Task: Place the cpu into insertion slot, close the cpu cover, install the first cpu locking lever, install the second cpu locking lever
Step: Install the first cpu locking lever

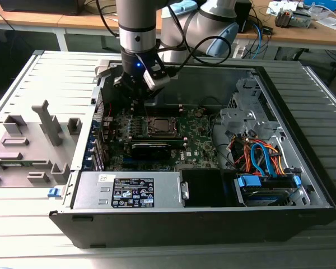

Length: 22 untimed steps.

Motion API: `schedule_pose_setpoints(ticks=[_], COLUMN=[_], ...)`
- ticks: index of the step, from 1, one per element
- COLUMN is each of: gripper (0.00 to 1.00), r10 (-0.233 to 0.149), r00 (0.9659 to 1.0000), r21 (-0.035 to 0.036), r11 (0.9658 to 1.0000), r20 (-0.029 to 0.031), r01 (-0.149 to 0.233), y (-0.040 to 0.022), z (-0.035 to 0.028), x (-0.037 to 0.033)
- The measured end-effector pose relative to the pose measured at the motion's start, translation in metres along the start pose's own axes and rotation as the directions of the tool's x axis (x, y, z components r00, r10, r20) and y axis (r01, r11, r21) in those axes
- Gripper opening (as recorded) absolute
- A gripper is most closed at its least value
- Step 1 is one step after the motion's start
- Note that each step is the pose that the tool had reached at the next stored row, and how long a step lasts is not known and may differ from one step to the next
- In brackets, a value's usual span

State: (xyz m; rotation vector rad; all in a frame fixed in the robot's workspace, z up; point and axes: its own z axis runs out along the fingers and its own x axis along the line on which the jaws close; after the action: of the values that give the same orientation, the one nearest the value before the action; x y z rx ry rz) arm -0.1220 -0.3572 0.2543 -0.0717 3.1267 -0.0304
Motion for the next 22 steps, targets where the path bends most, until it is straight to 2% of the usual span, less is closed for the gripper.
schedule_pose_setpoints(ticks=[10, 16, 19, 22], gripper=[0.11, 0.11, 0.11, 0.11], r10=[0.000, 0.000, 0.000, 0.000], r00=[1.0000, 1.0000, 1.0000, 1.0000], r21=[-0.0002, -0.0002, -0.0002, -0.0002], r11=[1.0000, 1.0000, 1.0000, 1.0000], r20=[0.0002, 0.0016, 0.0018, 0.0019], r01=[0.000, 0.000, 0.000, 0.000], y=[0.0012, 0.0014, 0.0038, 0.0096], z=[-0.0003, -0.0063, -0.0074, -0.0075], x=[0.0034, 0.0072, 0.0084, 0.0086])
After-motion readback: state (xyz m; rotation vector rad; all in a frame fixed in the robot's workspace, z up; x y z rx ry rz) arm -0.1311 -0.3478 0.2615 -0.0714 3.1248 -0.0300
